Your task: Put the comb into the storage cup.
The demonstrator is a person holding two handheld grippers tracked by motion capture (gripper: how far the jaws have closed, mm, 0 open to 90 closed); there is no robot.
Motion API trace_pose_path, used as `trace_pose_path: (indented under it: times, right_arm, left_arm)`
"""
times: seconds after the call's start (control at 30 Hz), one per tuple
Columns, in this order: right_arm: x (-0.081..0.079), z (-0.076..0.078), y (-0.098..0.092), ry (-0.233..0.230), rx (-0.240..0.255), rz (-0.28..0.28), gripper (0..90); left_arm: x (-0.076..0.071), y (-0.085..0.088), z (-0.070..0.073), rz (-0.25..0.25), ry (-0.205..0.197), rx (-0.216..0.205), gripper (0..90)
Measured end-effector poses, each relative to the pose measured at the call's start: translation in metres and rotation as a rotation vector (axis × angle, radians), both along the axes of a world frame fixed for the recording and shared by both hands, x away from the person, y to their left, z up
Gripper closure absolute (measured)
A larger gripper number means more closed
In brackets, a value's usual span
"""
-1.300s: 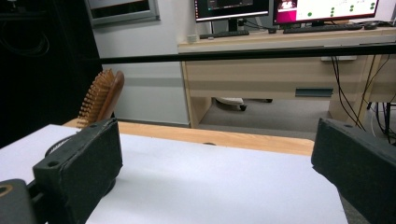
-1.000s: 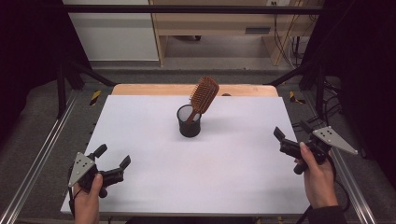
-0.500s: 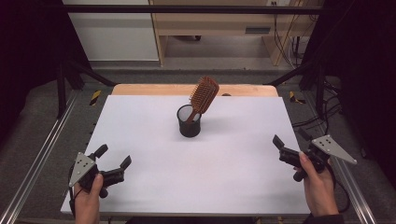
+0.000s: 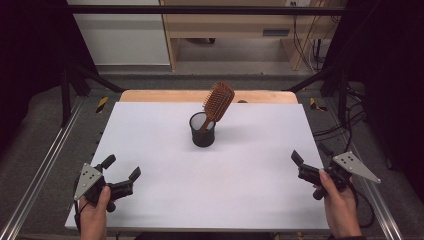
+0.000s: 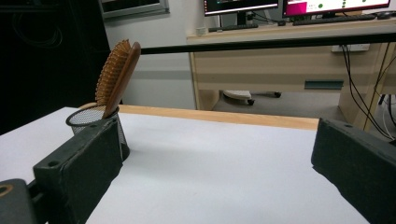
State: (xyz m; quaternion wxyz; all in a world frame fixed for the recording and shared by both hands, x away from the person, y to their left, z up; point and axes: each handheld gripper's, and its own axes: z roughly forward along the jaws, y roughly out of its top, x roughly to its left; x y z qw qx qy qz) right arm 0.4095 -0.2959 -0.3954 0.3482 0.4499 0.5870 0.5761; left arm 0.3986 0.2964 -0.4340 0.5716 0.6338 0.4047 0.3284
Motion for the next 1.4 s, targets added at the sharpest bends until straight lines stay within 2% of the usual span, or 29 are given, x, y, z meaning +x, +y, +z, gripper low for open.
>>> trace_pose_path:
  times: [0.27,0.47,0.8,1.4]
  right_arm:
    - [-0.003,-0.007,0.005,0.002,-0.012,0.012,2.4]
    - [-0.005,-0.017,0.013,0.022,-0.04,0.032,2.2]
    - [-0.007,-0.031,0.024,0.042,-0.048,0.06,2.2]
    - [-0.007,-0.046,0.045,0.065,-0.091,0.12,2.3]
  left_arm:
    - [0.0,0.0,0.0,-0.002,-0.001,-0.001,2.2]
    - [0.0,0.0,0.0,-0.01,-0.002,-0.001,2.1]
    - [0.0,-0.001,0.0,-0.011,-0.001,-0.002,2.1]
    - [0.0,-0.002,0.0,-0.023,0.0,-0.004,2.1]
